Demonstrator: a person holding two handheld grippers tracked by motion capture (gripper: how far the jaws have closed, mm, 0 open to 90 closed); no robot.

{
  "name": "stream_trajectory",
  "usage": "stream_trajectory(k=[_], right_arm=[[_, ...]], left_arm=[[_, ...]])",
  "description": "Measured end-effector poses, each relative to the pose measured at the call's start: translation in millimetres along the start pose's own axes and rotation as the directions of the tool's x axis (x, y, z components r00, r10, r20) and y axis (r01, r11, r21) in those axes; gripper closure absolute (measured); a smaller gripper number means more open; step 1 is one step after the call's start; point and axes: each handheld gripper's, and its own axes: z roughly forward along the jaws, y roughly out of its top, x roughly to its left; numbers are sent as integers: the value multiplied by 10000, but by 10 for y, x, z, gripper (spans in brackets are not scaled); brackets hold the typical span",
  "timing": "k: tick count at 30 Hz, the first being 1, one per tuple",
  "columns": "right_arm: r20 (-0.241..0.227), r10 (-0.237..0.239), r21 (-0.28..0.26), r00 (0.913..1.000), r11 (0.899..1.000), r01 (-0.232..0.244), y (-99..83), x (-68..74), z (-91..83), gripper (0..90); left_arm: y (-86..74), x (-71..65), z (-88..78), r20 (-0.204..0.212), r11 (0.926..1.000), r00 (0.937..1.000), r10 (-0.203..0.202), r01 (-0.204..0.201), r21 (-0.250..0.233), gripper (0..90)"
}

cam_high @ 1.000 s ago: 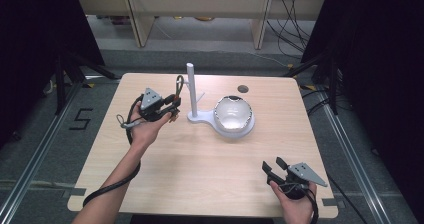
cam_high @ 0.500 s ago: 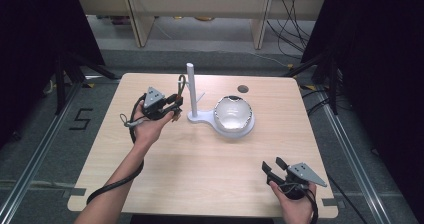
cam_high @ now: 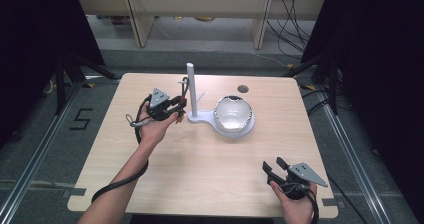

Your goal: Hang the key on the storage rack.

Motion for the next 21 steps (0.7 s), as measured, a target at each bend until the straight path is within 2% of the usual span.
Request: stream_trajectory(k=[12, 17, 21], right_arm=[[-122, 64, 67, 9999, 10000, -63, -6, 6, 6, 428], [-42, 0, 46, 10000, 10000, 1, -5, 6, 4, 428], [52, 92, 54, 9999, 9999, -92, -3, 12, -8, 428]], left_arm=[[-62, -8, 116, 118, 9996, 9999, -65, 61, 284, 668], [-52, -13, 150, 146, 9985, 9999, 86, -94, 540, 654], [-73, -5, 142, 64, 9971, 9997, 220, -224, 723, 598]])
